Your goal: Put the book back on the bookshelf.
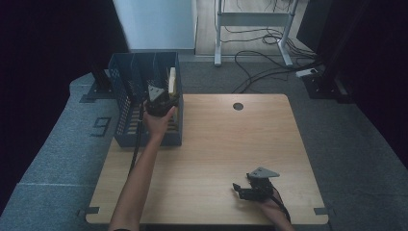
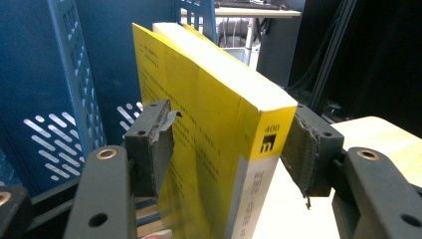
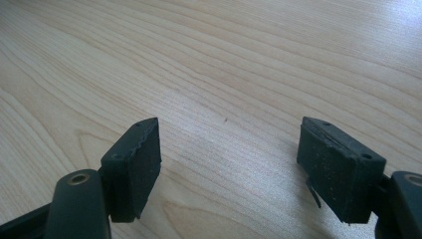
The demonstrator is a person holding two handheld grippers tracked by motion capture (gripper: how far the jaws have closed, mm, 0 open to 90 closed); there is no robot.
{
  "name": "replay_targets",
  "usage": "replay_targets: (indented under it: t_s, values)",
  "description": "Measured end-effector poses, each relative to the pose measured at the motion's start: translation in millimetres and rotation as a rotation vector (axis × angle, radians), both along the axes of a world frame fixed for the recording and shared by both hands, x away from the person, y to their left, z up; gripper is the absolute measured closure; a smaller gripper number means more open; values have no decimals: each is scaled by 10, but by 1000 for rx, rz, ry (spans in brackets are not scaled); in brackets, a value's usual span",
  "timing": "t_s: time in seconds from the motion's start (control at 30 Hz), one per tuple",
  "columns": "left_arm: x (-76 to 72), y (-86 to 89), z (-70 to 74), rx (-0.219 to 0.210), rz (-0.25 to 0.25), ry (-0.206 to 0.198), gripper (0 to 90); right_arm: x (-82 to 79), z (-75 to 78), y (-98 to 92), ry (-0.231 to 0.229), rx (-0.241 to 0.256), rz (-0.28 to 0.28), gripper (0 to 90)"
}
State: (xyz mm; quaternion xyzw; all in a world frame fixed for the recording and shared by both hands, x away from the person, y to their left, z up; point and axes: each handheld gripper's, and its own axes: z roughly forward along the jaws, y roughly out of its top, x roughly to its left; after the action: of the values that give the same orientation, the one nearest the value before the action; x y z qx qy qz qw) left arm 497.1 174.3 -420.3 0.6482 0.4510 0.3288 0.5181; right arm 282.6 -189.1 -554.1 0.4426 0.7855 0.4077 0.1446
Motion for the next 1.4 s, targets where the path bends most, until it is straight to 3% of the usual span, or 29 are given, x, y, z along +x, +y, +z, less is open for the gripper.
replay_targets:
  t_s: [0.33, 0.57, 1.4]
  values:
    - [-132, 75, 48, -3, -15, -21, 391, 6, 0, 3, -1, -2, 1, 247]
    - [-243, 168, 75, -32, -34, -7, 345, 4, 1, 11, -3, -10, 2, 247]
    - [-647, 363, -30, -19, -126, 41, 324, 12, 1, 10, -1, -7, -2, 248]
